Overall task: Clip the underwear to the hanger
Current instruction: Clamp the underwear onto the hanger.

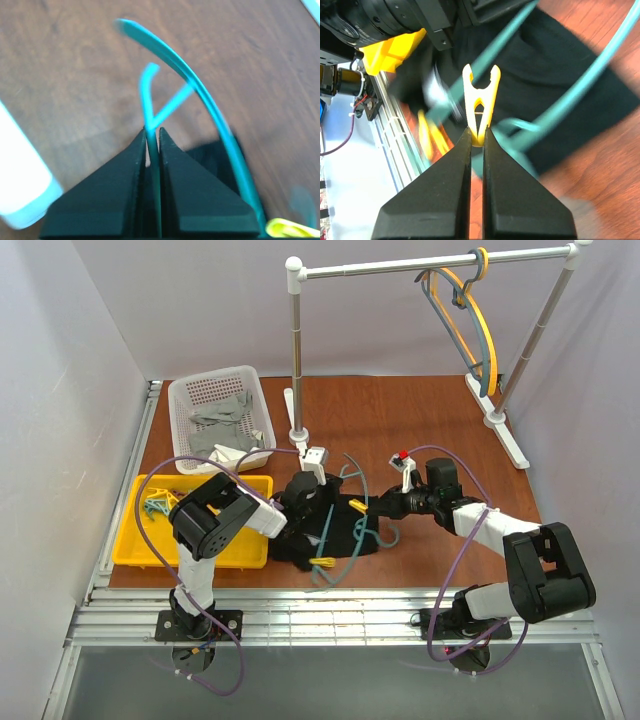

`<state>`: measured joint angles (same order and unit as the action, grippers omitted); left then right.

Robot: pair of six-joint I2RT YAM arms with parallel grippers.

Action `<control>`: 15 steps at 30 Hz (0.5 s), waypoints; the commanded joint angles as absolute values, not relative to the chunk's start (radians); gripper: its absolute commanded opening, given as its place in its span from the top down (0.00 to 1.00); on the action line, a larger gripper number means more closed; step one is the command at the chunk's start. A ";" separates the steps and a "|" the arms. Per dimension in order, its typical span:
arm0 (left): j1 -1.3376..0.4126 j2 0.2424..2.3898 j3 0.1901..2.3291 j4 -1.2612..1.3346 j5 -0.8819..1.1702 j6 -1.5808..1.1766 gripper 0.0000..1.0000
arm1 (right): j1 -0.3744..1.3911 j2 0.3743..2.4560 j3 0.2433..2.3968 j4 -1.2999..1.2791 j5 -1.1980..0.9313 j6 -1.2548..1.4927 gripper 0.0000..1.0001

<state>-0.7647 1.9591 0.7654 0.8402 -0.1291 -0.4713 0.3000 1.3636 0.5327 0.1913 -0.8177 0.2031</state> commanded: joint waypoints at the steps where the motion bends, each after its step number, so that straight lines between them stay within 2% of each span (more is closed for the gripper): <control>1: -0.761 1.950 0.779 0.873 -0.078 -0.417 0.94 | 0.307 1.354 0.538 0.173 -0.813 0.173 0.99; 9: -0.761 1.870 0.749 0.919 0.078 -0.436 1.00 | 0.313 1.391 0.584 0.124 -0.805 0.147 0.99; 15: -0.761 1.812 0.724 0.913 0.147 -0.456 1.00 | 0.318 1.402 0.600 0.130 -0.824 0.149 0.99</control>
<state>-0.7639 1.8877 0.7349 0.8989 0.0731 -0.4461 0.3099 1.3960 0.5568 0.1284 -0.8078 0.1699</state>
